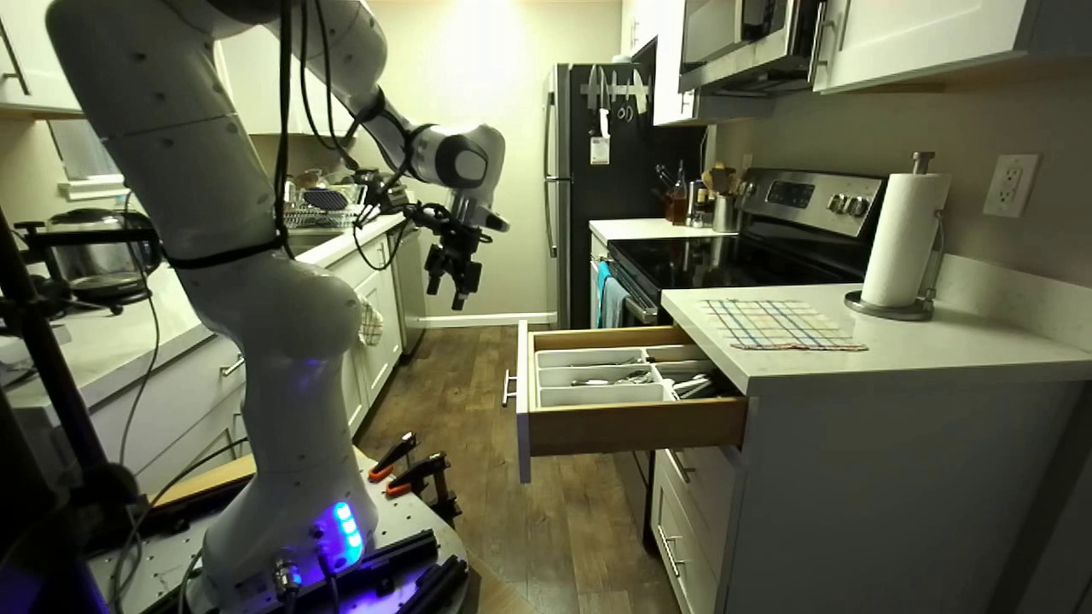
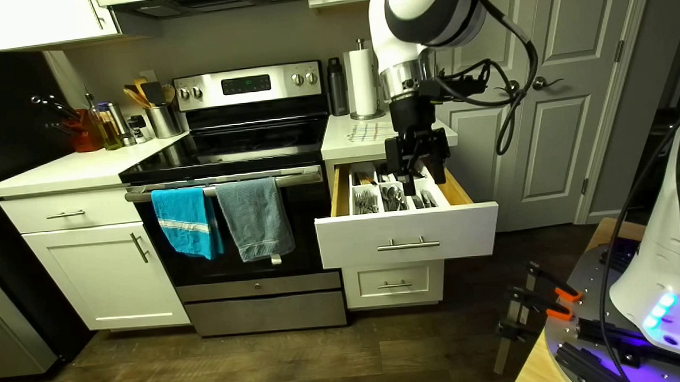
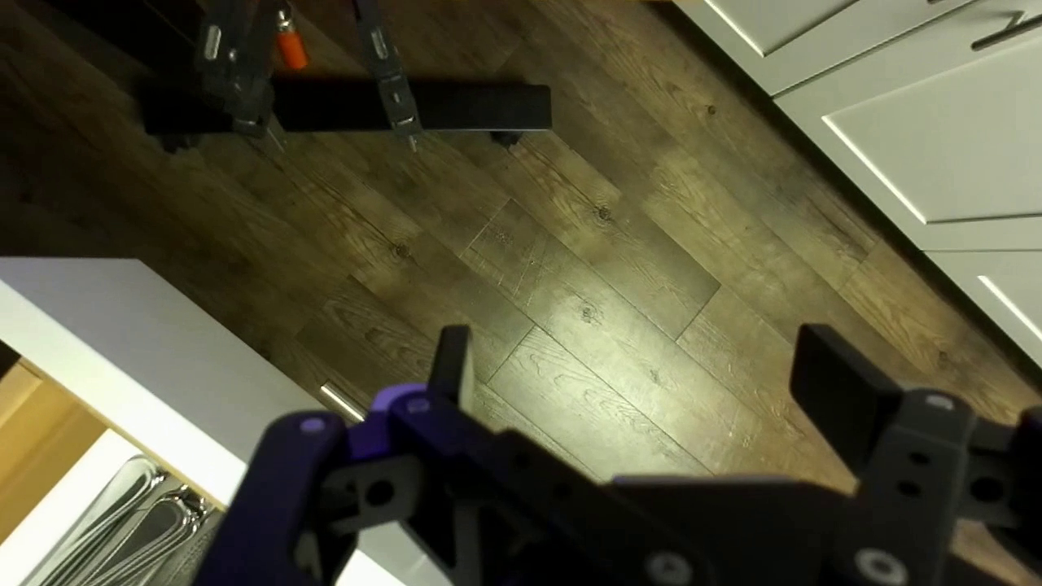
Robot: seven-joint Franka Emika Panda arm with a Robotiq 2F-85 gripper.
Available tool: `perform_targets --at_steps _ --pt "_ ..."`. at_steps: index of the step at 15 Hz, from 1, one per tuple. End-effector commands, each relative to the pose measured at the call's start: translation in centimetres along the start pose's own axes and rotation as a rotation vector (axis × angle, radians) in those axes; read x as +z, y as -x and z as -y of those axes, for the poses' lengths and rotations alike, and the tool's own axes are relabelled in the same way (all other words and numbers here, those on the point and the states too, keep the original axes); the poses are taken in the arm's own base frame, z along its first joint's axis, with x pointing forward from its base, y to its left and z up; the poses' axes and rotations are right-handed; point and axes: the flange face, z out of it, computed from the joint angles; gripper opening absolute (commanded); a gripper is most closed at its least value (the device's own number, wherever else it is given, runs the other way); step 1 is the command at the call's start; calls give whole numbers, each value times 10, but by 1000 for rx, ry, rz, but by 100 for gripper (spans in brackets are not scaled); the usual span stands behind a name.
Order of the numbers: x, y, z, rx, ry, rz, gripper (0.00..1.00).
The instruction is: Close the drawer
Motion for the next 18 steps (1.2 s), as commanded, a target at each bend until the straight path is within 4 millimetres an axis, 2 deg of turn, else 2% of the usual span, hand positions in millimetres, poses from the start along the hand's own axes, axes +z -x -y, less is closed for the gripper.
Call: perform_targets --at_steps 1,8,18 --pt "17 -17 -9 -14 36 -2 100" --pt "51 -43 -25 -48 67 -45 100" --pt "91 -95 -54 -147 42 -156 100"
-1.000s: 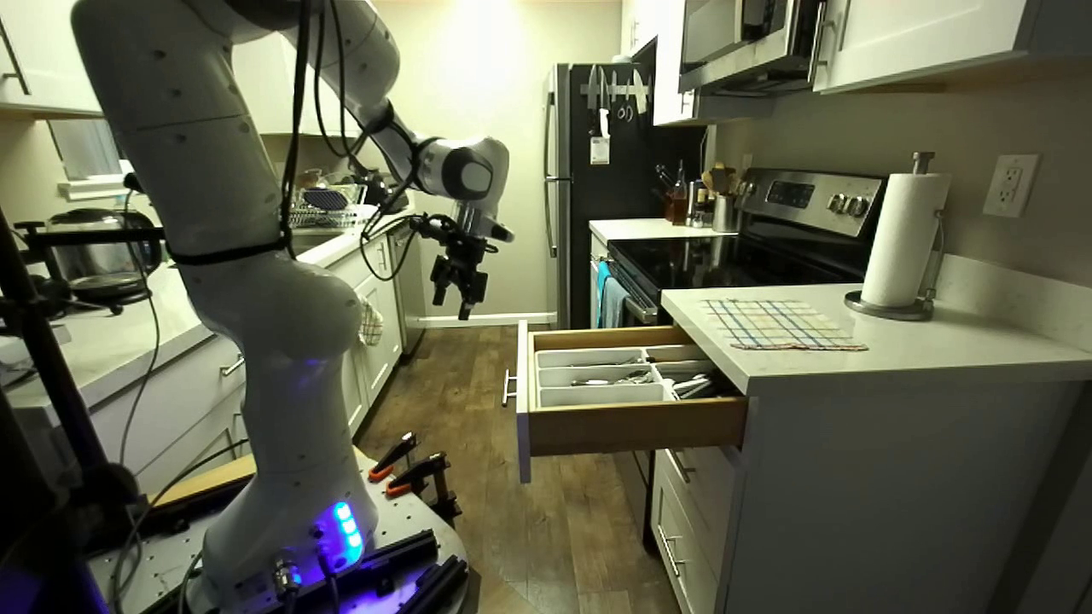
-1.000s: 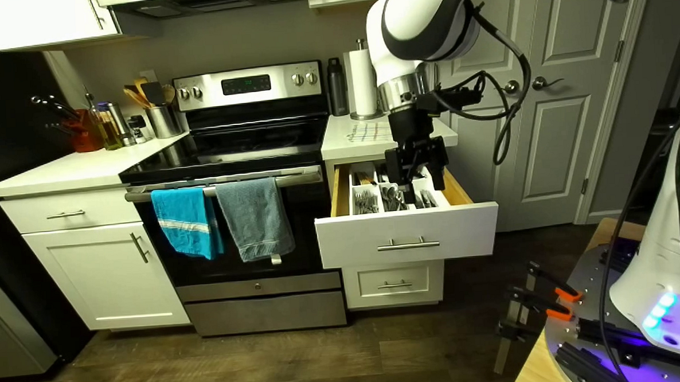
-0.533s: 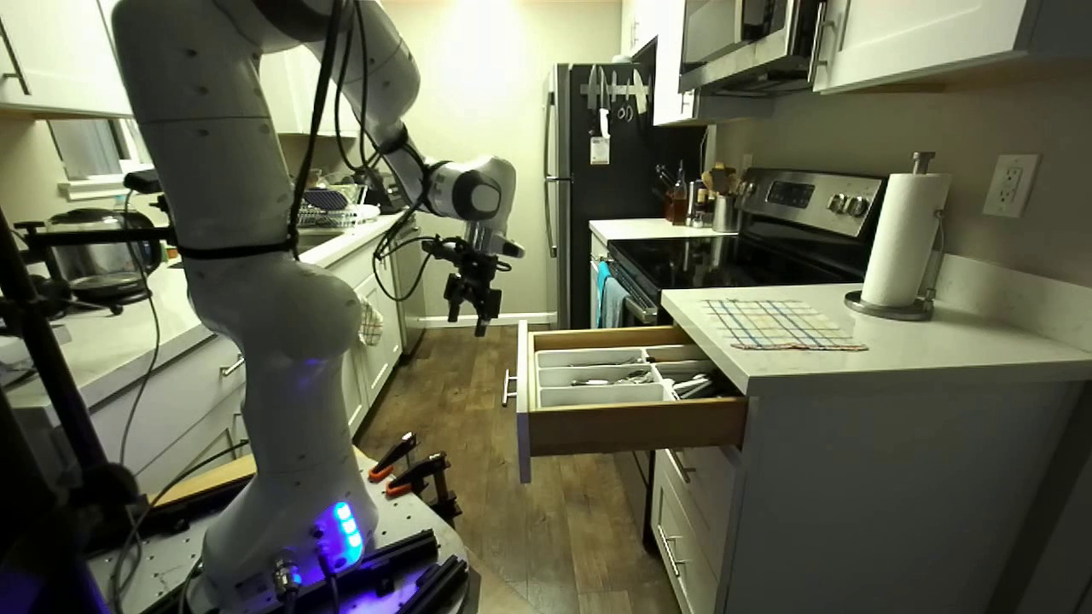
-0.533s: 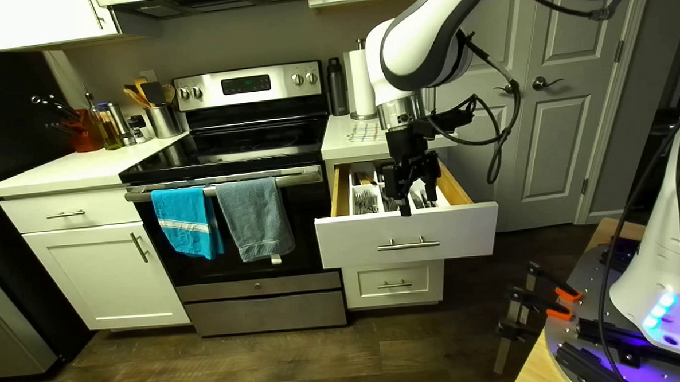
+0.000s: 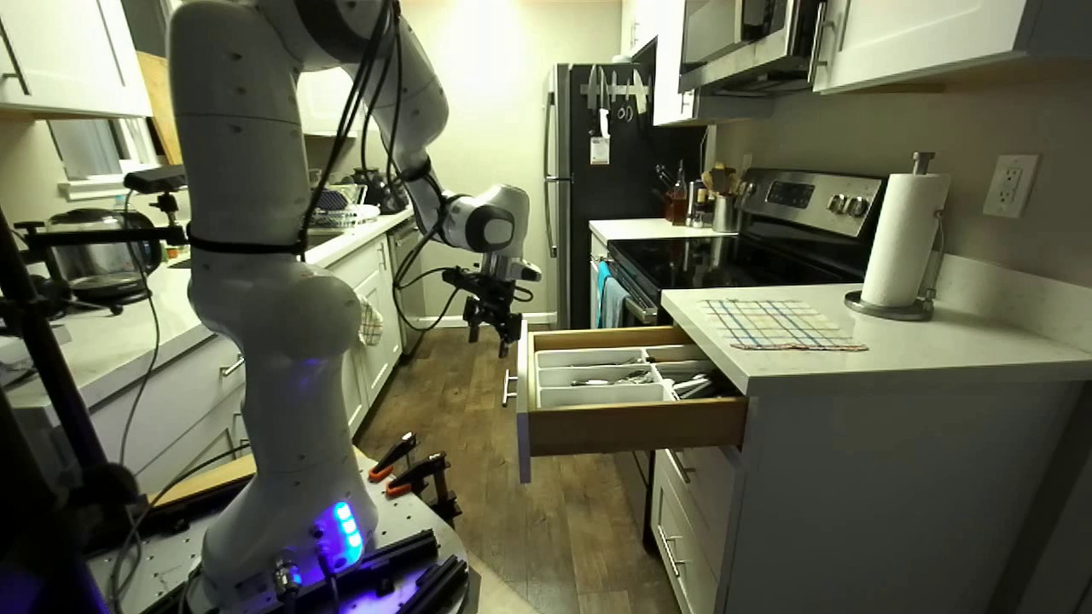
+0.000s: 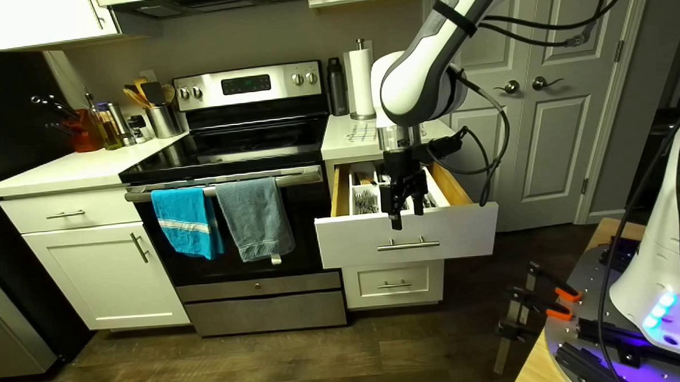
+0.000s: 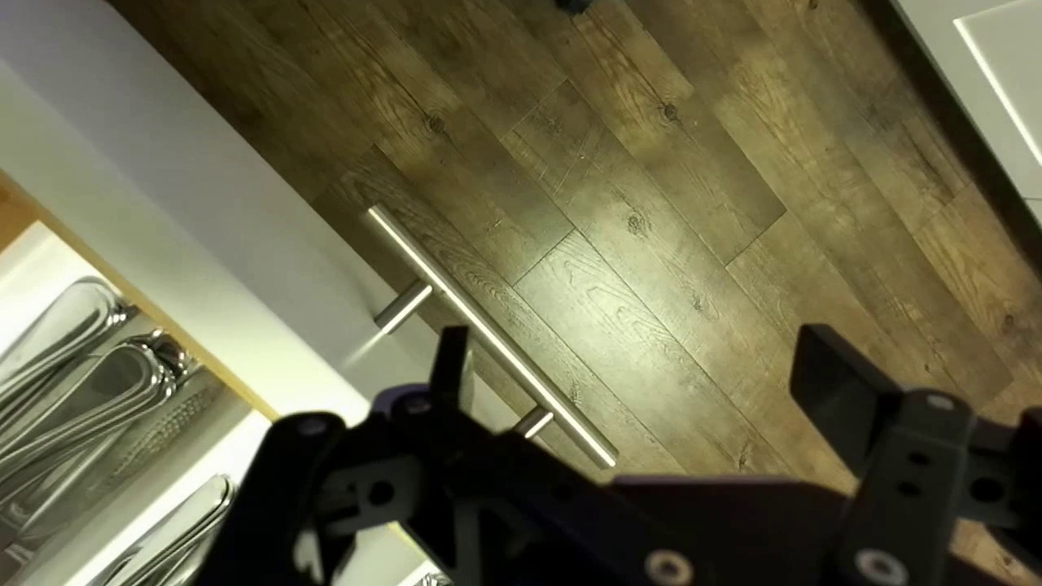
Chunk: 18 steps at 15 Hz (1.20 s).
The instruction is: Close the drawer
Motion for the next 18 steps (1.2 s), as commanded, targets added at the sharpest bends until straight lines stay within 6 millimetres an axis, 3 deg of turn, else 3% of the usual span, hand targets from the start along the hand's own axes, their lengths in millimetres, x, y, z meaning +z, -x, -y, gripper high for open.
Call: perform_targets --at_steps 1,6,12,15,18 --pt "10 -14 -15 -31 -1 -29 100" --pt "1 -27 -37 -4 22 -77 100" --pt "-36 -40 -75 14 119 -194 100" --pt "-46 -39 -66 46 30 -178 100" --pt "-41 -31 -39 34 -38 -116 100"
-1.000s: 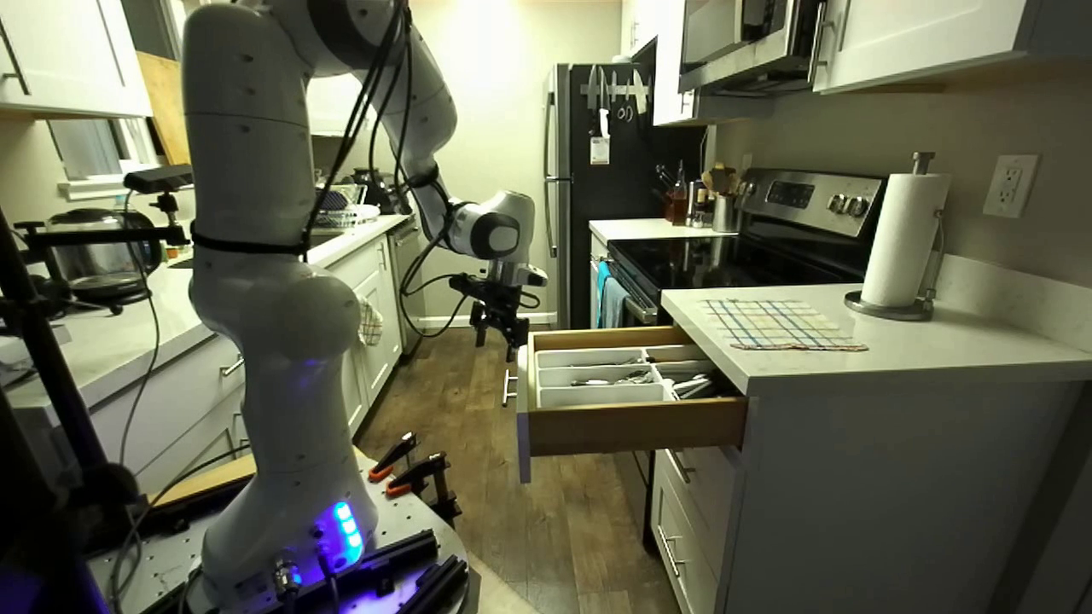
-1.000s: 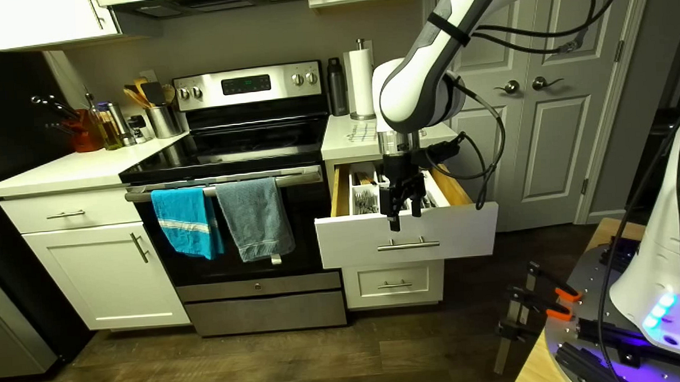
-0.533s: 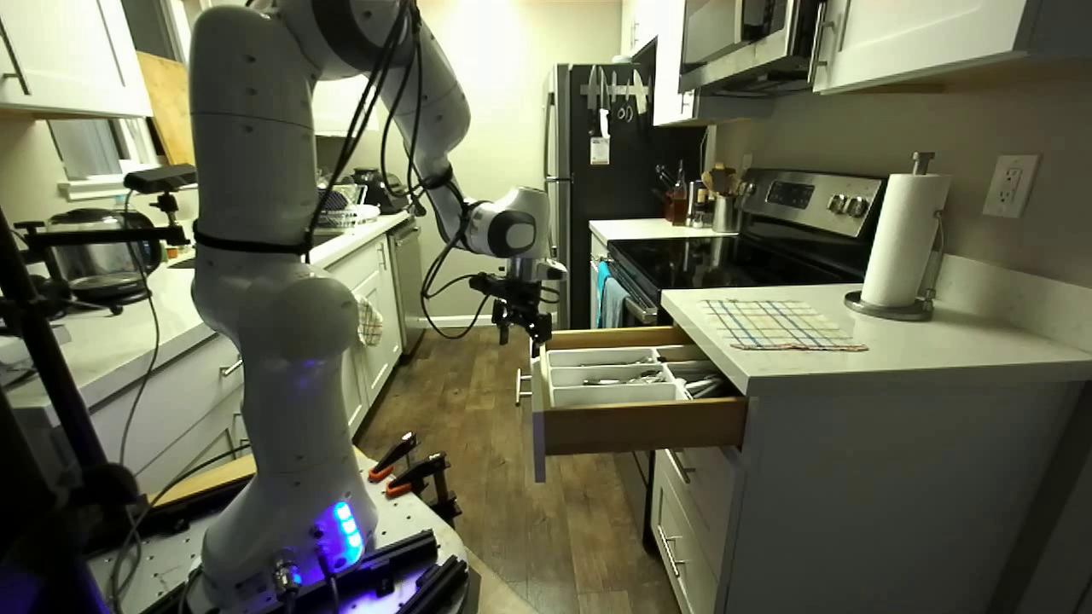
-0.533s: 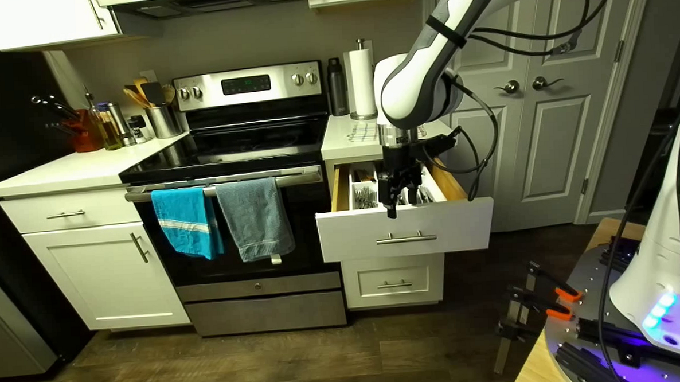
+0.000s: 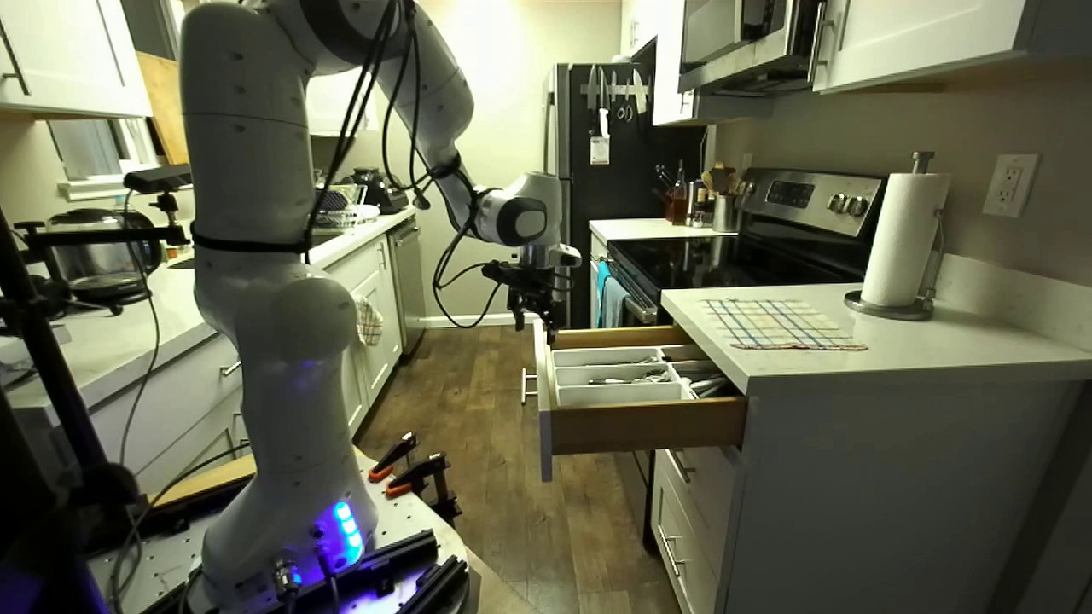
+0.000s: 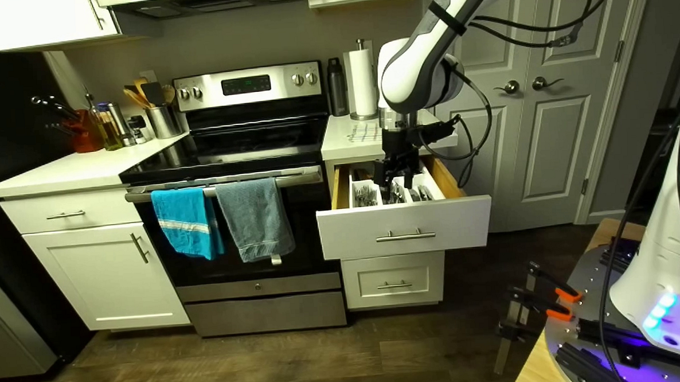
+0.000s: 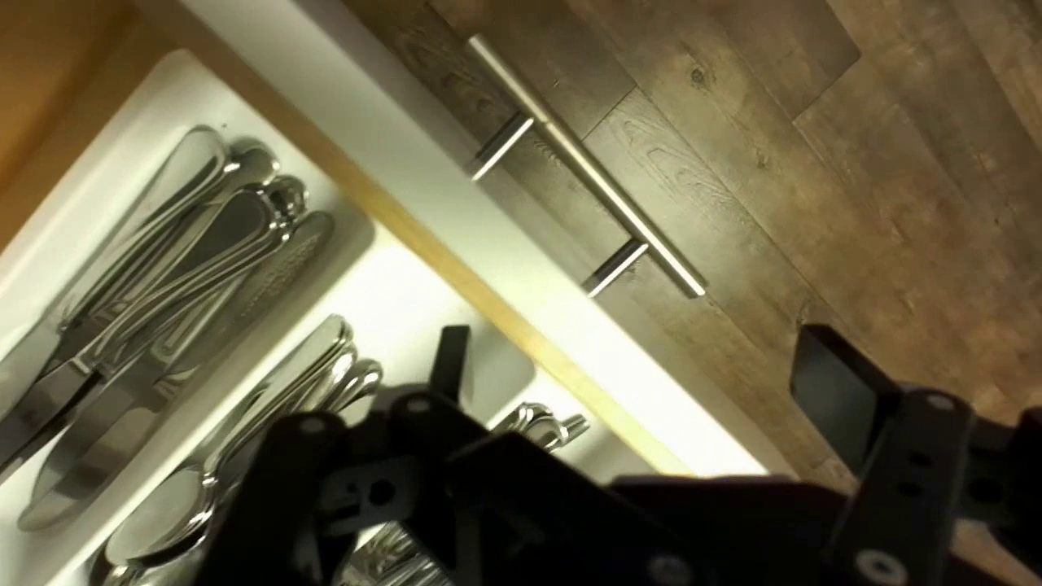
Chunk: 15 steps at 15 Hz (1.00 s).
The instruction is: Close the drawer
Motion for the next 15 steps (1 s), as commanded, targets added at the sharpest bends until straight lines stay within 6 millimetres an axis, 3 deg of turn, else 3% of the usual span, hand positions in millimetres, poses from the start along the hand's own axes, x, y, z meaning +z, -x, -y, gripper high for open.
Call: perform_targets --at_steps 1,4,12,13,15 --pt "-3 16 26 -10 -75 77 100" --pt "6 22 34 -5 -96 130 100" --pt "51 18 17 2 -139 182 100" --pt "38 20 20 15 -108 176 100" --pt "45 20 19 16 -109 188 100"
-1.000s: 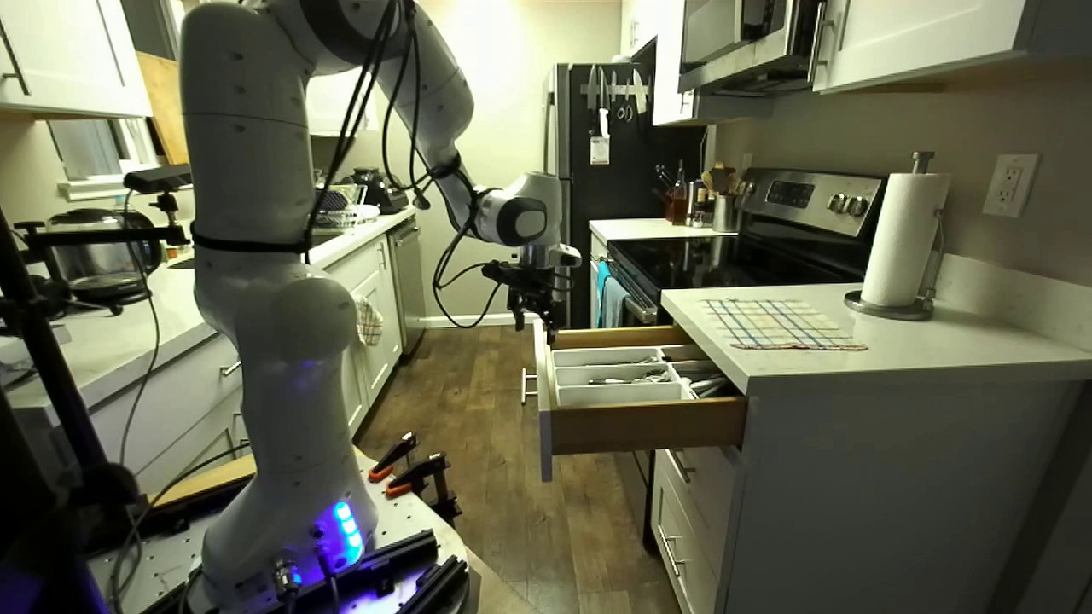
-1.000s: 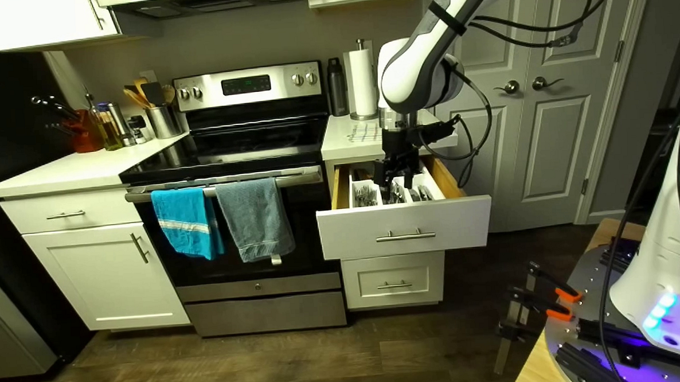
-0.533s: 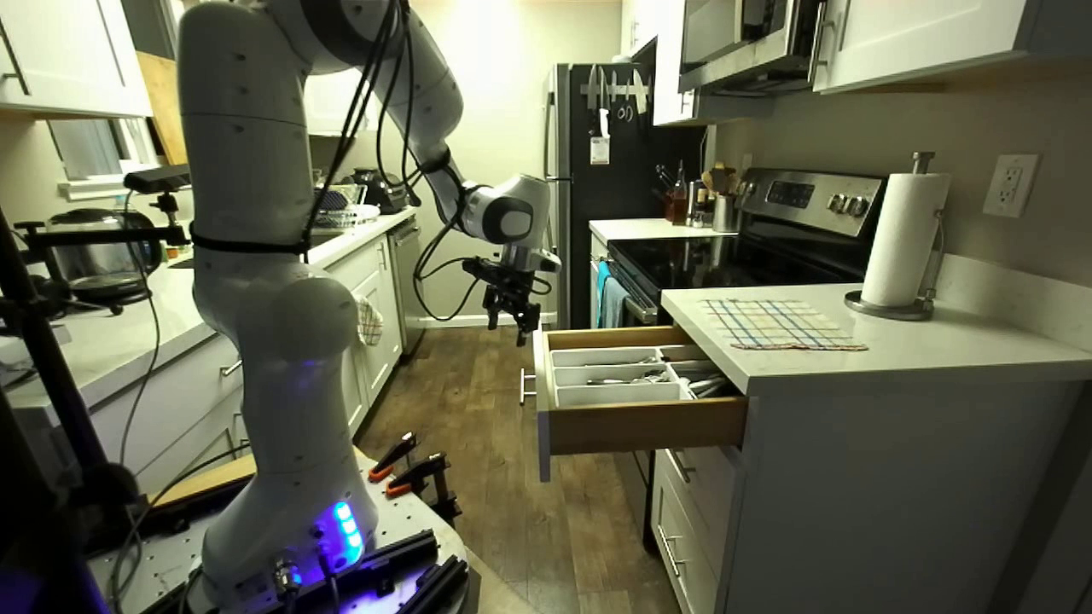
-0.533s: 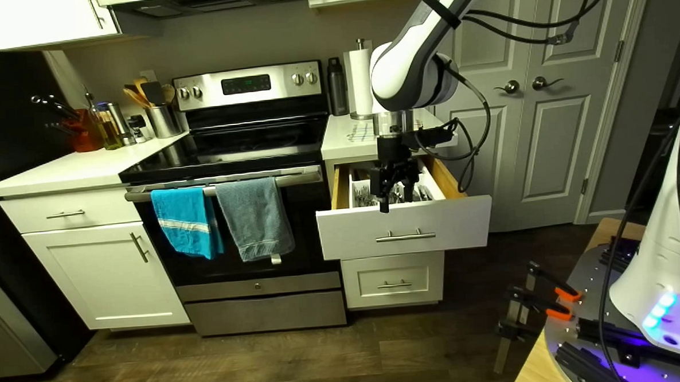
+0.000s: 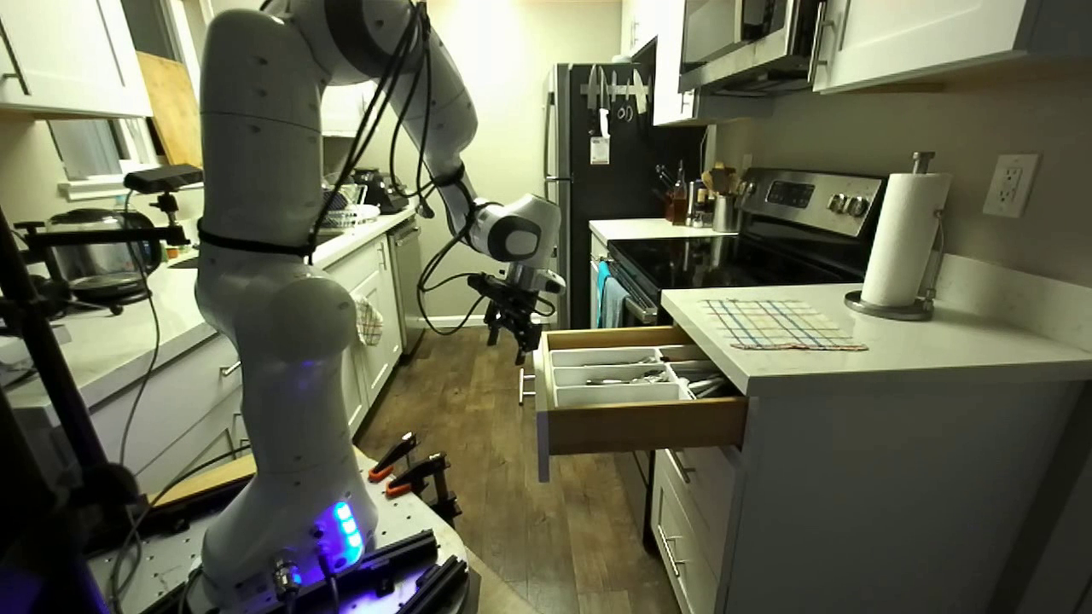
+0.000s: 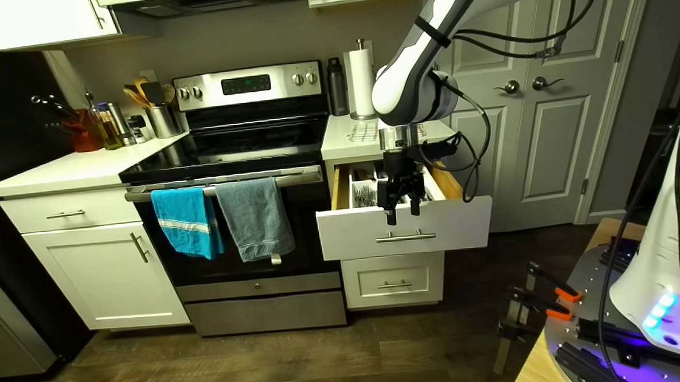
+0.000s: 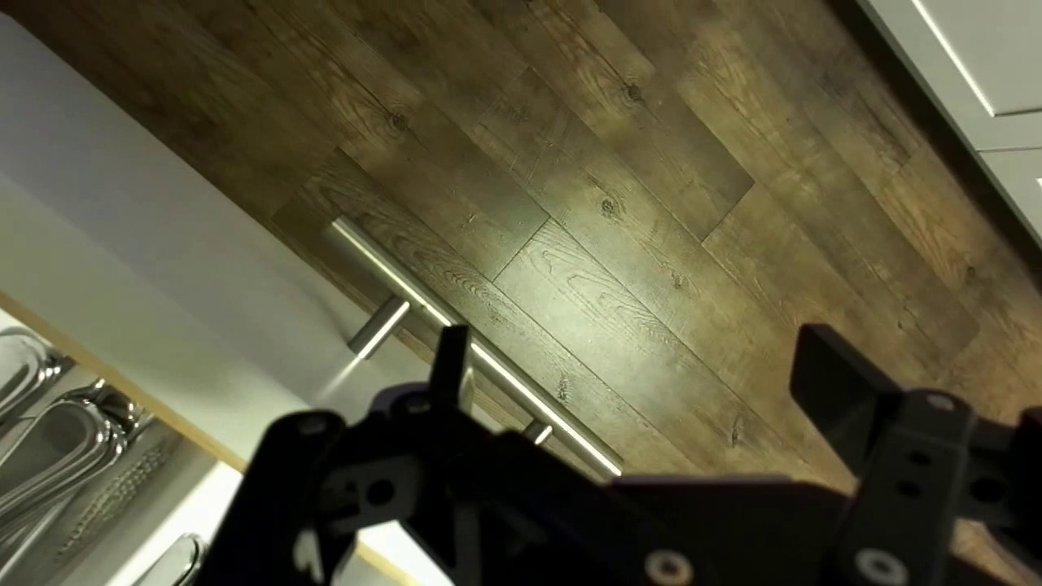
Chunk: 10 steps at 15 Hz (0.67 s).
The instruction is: Close the drawer
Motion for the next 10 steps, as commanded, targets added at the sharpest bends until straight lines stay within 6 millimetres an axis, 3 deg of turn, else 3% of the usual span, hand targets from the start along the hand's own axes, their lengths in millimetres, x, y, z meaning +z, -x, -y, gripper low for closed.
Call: perform_targets --at_steps 1,6,10 --pt "-1 -1 0 0 0 -1 100" --pt "-5 0 3 -3 6 -3 100" --pt "13 -9 1 -2 17 -5 100"
